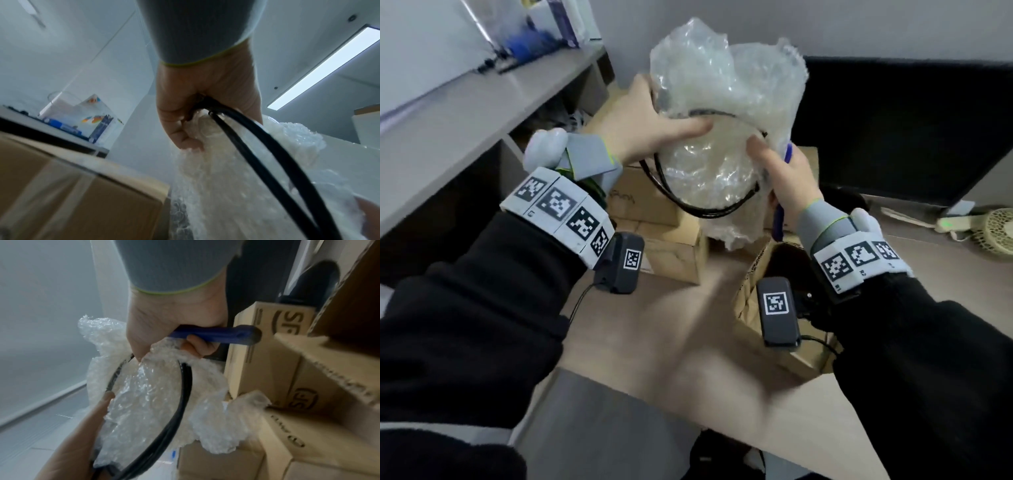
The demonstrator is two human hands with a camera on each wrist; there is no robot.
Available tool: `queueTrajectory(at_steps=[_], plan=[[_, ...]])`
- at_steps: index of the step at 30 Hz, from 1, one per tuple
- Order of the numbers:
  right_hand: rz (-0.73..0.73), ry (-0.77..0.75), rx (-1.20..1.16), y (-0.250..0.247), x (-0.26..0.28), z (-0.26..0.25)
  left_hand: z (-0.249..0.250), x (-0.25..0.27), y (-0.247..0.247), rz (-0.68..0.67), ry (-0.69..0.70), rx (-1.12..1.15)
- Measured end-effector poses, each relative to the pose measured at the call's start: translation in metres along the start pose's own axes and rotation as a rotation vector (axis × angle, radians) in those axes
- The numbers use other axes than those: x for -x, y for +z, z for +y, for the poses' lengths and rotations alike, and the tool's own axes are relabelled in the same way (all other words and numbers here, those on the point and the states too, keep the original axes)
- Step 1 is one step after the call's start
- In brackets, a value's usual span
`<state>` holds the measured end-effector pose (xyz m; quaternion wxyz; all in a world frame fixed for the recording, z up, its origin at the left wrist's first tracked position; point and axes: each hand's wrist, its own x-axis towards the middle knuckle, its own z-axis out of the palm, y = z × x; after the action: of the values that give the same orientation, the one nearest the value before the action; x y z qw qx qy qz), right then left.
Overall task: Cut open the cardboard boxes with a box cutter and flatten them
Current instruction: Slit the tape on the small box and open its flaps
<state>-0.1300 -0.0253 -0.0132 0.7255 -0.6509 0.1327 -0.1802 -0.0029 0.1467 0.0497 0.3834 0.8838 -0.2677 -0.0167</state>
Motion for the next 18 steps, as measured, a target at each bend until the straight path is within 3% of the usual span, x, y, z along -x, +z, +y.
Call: queueTrajectory(at_steps=[8, 14, 18], plan=[[-0.141, -0.070, 0.020, 0.064, 0.002, -0.028, -0.024, 0.036, -0.069, 0.131, -0.068, 0.091], [-0.265, -0.003, 0.092, 0.125, 0.007, -0.029, -0.062, 0.087, -0.108, 0.259, -0.137, 0.210], [-0.383, 0.075, 0.098, 0.168, 0.019, -0.020, -0.081, 0.121, -0.139, 0.314, -0.217, 0.165]])
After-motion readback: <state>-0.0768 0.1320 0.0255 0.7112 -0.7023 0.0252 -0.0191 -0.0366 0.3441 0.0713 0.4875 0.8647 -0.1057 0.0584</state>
